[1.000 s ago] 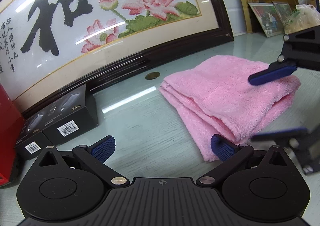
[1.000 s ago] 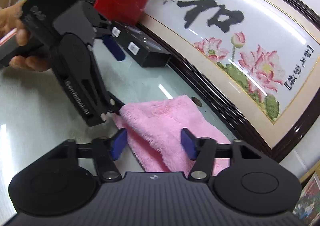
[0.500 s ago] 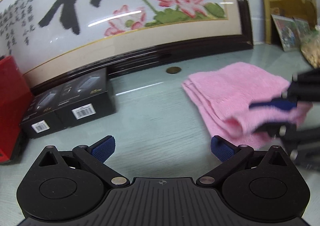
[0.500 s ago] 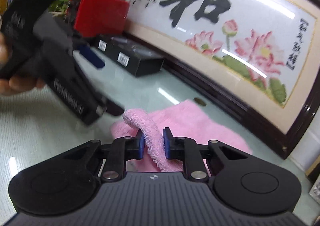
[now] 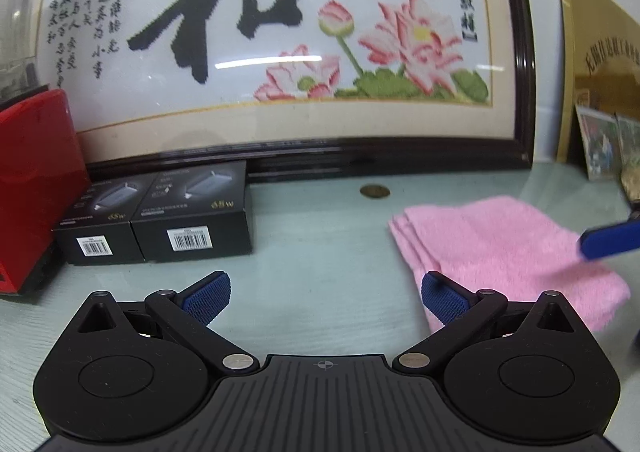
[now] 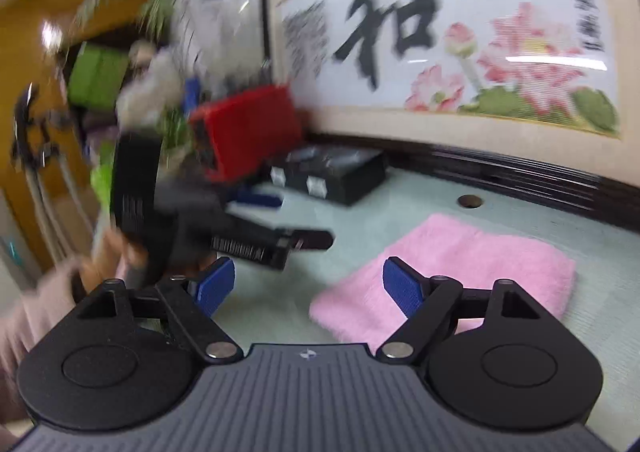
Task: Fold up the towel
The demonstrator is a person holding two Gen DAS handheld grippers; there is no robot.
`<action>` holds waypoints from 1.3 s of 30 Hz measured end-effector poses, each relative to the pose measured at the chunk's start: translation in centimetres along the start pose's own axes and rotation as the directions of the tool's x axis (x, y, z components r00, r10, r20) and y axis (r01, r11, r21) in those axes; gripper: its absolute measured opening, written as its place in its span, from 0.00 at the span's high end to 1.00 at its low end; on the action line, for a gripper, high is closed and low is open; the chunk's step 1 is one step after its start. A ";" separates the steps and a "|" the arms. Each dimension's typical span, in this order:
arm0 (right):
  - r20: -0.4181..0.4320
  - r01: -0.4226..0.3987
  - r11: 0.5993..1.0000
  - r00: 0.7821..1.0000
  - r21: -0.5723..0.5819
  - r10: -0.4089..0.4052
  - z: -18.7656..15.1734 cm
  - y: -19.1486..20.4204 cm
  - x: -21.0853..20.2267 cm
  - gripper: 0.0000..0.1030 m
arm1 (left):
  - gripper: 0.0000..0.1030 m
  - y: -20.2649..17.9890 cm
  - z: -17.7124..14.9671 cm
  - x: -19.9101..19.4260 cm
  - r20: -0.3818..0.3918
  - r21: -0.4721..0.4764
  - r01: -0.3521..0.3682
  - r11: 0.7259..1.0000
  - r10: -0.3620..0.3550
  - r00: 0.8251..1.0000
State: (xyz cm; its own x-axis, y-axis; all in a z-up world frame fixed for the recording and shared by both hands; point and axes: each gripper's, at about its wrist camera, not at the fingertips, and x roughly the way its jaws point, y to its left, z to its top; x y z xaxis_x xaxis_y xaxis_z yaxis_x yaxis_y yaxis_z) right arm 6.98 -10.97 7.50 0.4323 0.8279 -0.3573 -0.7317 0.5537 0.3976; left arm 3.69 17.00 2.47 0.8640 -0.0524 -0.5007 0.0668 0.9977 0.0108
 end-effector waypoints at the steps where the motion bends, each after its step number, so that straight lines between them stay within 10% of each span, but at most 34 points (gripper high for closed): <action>1: 0.037 0.018 0.997 0.999 0.073 -0.020 0.4 -1.3 -1.0 0.17 | 0.00 -0.2 0.1 -0.1 0.011 -0.006 0.009 1.000 -0.009 1.000; 9: 0.039 -0.060 0.846 0.998 0.530 0.046 -1.1 -9.3 -0.2 0.17 | 0.00 -6.7 0.3 0.2 0.025 0.146 0.216 0.965 -0.222 0.975; 13: -0.094 -0.008 0.770 0.992 0.639 0.089 -3.1 -11.2 2.3 0.18 | 0.00 -8.7 -0.5 2.1 -0.043 0.237 0.118 0.964 -0.110 0.993; 19: -0.036 -0.097 0.796 0.988 0.597 0.148 -2.2 -9.7 -0.4 0.12 | 0.00 -6.8 -0.4 3.6 -0.111 0.180 0.052 0.982 -0.032 0.993; 28: -0.216 -0.077 0.871 0.955 0.485 0.205 -2.6 -7.7 1.3 0.05 | 0.02 -6.9 -0.7 2.7 -0.050 0.215 -0.050 0.975 0.062 0.997; 30: -0.207 -0.081 0.863 0.956 0.499 0.210 -2.9 -7.8 1.1 0.05 | 0.03 -6.5 -0.5 2.1 0.015 0.196 -0.113 0.974 0.113 0.994; 39: -0.125 -0.126 0.775 0.959 0.619 0.255 -4.0 -9.4 2.2 0.04 | 0.03 -8.8 0.4 2.6 0.046 0.245 0.006 0.969 -0.017 0.999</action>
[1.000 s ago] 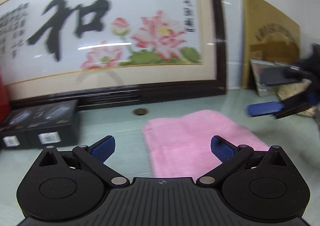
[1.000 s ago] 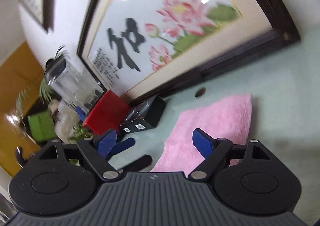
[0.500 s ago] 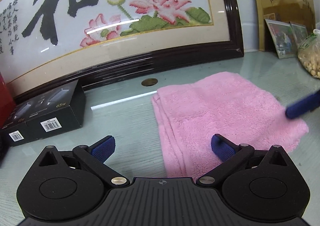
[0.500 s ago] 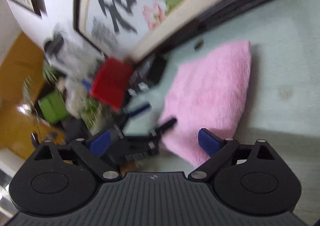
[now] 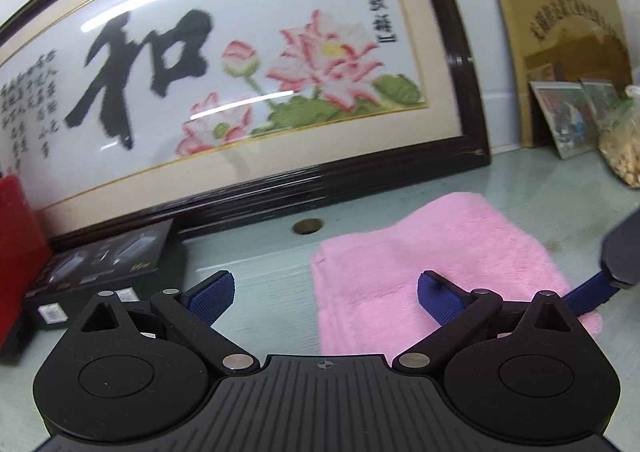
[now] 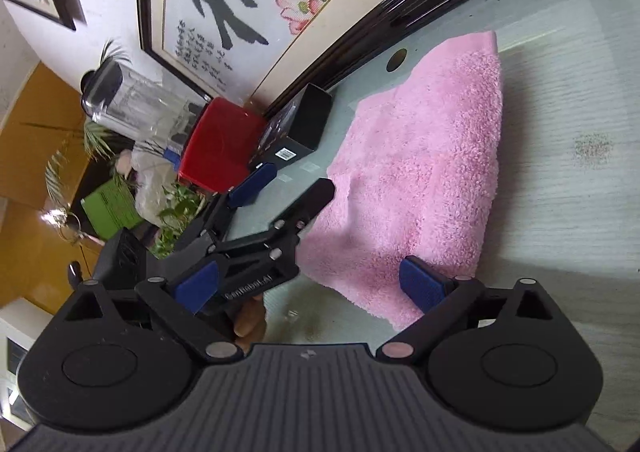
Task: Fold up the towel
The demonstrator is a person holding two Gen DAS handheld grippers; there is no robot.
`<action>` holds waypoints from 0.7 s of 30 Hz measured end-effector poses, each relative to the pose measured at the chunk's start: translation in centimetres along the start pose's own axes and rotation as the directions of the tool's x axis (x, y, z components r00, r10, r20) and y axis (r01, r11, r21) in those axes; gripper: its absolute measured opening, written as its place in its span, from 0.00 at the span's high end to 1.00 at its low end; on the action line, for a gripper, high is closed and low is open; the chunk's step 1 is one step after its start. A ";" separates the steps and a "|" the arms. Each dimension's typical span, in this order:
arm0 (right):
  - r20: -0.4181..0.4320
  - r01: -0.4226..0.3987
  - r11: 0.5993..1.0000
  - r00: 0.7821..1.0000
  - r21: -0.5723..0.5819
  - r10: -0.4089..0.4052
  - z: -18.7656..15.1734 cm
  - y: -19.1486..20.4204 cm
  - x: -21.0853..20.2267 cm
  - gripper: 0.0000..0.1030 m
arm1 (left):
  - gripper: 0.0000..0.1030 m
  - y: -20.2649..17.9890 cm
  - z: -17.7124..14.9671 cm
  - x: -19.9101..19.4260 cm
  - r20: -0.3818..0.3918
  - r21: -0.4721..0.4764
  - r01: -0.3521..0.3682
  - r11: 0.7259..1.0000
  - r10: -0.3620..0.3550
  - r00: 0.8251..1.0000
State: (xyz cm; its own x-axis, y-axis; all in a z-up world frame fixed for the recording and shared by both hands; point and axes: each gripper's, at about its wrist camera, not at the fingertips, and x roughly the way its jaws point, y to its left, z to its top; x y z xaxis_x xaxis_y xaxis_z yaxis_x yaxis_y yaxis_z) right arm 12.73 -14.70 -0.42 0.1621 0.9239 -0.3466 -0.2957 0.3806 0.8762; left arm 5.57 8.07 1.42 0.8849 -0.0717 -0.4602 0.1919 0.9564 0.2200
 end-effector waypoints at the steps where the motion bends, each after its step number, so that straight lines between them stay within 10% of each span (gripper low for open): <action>1: 0.000 -0.002 1.000 1.000 0.002 0.002 0.0 0.0 0.0 0.04 | 0.02 -0.5 0.0 0.6 -0.016 0.023 0.007 1.000 -0.006 1.000; 11: 0.032 -0.004 1.000 0.999 -0.011 0.004 0.2 0.2 -0.8 0.04 | 0.00 1.3 -0.2 2.4 -0.176 -0.061 -0.077 0.995 0.065 0.982; 21: 0.086 0.039 0.998 0.996 -0.046 -0.035 0.3 0.4 -2.0 0.04 | 0.01 3.0 -0.5 1.0 -0.170 -0.069 -0.250 0.966 0.235 0.957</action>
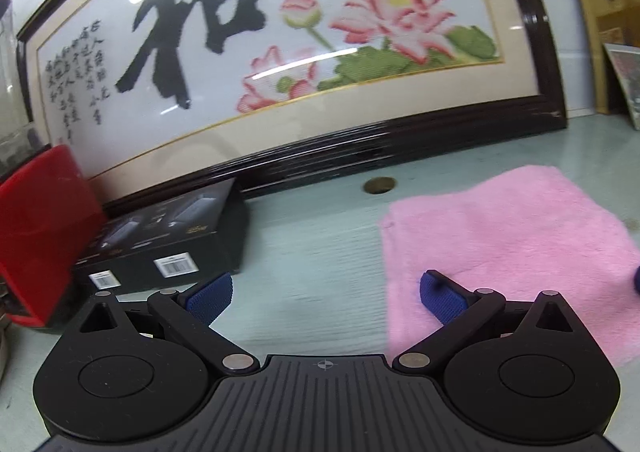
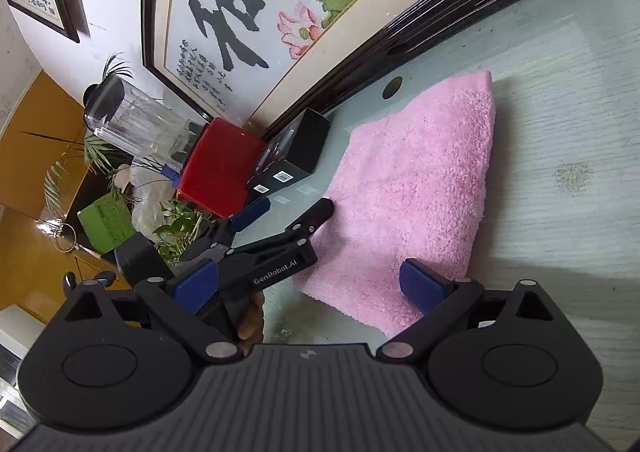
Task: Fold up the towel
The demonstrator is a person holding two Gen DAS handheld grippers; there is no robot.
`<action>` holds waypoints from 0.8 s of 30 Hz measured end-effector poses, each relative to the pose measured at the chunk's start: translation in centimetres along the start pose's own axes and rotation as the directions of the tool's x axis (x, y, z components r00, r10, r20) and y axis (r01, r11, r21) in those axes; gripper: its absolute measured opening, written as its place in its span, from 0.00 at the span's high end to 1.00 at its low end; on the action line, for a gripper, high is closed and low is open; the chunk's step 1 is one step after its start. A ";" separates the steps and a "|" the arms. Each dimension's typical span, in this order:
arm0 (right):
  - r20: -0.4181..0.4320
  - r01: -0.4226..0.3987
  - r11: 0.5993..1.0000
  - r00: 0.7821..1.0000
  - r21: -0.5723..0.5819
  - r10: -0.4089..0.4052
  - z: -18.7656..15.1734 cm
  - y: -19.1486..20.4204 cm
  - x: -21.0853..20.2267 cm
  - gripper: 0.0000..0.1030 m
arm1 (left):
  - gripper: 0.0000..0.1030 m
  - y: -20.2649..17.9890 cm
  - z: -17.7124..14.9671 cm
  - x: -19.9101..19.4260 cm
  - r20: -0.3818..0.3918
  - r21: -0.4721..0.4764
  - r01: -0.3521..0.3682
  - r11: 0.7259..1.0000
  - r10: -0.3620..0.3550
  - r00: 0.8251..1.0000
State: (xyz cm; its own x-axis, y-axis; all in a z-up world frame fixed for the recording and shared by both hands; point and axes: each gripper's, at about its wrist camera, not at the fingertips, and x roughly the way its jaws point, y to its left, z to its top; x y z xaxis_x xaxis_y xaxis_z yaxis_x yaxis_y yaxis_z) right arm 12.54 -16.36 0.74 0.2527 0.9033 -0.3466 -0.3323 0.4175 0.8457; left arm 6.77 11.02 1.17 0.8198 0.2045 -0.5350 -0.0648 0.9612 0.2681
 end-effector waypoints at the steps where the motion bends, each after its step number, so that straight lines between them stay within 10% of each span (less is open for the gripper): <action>1: 0.012 0.009 1.000 1.000 -0.003 -0.009 0.1 0.0 -0.2 0.04 | 0.01 0.2 0.0 0.1 -0.009 0.001 -0.003 1.000 0.003 1.000; 12: 0.062 0.202 0.979 0.978 -0.027 -0.200 -0.2 -1.0 0.1 0.09 | 0.00 0.0 -0.4 0.4 -0.094 0.068 -0.057 0.996 0.063 0.994; 17: 0.084 0.357 0.923 0.934 -0.142 -0.348 -1.0 0.2 1.3 0.68 | 0.00 -0.2 -0.6 0.3 -0.087 0.086 -0.068 0.994 0.076 0.993; 24: 0.166 0.532 0.807 0.847 -0.257 -0.505 -1.6 2.1 1.3 0.77 | 0.00 -1.2 -0.6 0.1 -0.065 0.075 -0.070 0.995 0.075 0.995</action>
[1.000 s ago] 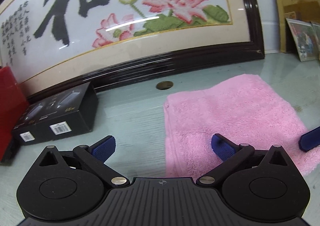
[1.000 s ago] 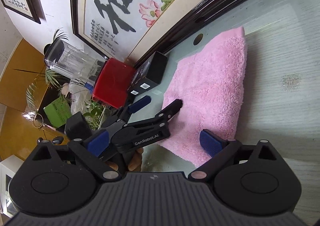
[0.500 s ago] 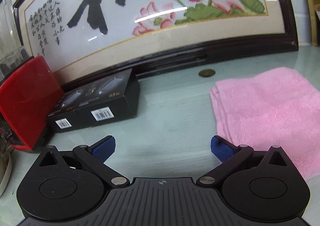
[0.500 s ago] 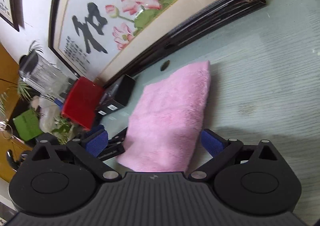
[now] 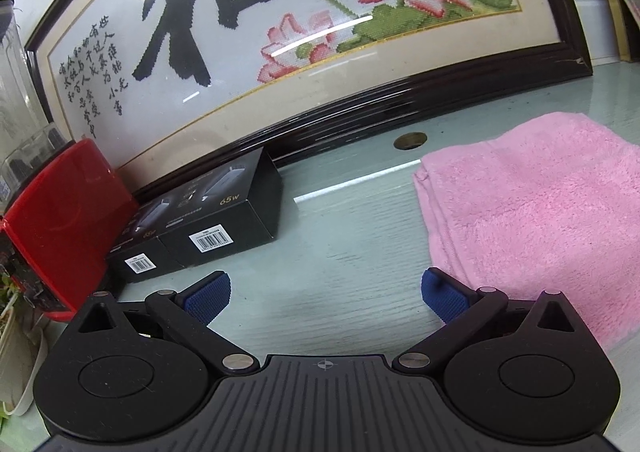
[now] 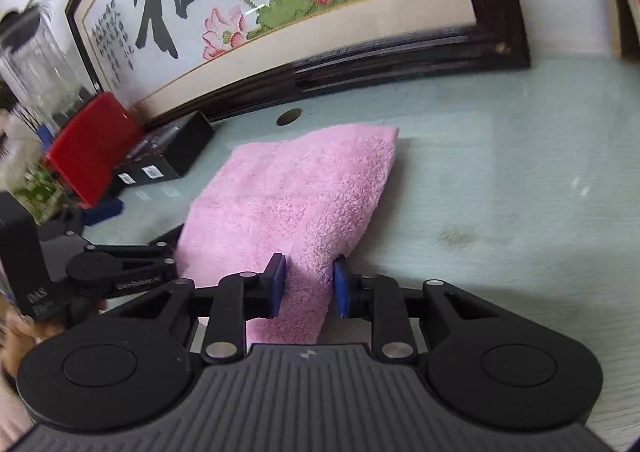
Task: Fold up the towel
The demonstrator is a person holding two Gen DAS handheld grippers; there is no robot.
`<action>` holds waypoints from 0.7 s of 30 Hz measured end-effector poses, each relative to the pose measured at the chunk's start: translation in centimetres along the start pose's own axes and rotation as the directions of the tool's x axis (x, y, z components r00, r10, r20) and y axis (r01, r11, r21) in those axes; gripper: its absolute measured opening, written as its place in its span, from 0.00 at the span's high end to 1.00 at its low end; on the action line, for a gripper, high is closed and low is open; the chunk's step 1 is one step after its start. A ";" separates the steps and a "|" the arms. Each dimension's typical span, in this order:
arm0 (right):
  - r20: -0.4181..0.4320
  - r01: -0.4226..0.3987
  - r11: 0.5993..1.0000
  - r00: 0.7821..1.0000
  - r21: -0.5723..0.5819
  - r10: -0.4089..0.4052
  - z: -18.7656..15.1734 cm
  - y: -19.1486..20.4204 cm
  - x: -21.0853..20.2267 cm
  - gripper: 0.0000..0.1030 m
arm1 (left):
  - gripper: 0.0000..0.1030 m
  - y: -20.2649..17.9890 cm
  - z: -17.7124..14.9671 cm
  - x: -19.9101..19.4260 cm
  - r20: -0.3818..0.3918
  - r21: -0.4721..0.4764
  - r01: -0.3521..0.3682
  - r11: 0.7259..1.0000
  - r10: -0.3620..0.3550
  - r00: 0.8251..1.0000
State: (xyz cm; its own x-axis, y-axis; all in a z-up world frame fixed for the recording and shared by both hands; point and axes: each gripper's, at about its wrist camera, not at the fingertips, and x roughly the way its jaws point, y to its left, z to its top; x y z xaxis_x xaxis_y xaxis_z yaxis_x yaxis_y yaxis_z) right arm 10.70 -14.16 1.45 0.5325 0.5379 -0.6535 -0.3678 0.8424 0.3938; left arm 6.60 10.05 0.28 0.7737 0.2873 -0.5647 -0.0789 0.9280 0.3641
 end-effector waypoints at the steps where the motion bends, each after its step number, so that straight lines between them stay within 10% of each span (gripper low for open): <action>1: 0.023 0.071 0.997 0.997 -0.026 -0.070 0.0 0.2 -0.3 0.77 | 0.00 -0.1 0.1 0.0 0.003 -0.005 0.012 1.000 -0.012 1.000; 5: 0.045 0.163 0.987 0.986 -0.013 -0.162 0.4 -1.1 -1.4 0.78 | 0.00 -3.5 0.6 -0.6 0.062 0.072 -0.052 0.996 0.047 0.997; 12: -0.036 -0.161 0.979 0.985 0.127 0.166 0.4 -2.8 -2.1 0.53 | 0.00 -4.1 1.0 -0.3 0.071 0.101 -0.070 0.992 0.063 0.995; 21: 0.129 -0.046 0.998 0.991 0.053 0.039 0.4 -1.4 -4.9 0.36 | 0.00 -2.4 1.2 0.6 0.010 0.041 -0.126 0.991 0.126 0.992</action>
State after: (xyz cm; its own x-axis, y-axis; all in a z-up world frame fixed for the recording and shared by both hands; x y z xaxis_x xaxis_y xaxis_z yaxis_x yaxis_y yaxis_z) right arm 8.96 -17.99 4.34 0.6114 0.5696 -0.5493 -0.3511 0.8173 0.4569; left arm 8.02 7.71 -0.05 0.7638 0.3996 -0.5068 -0.1502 0.8738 0.4625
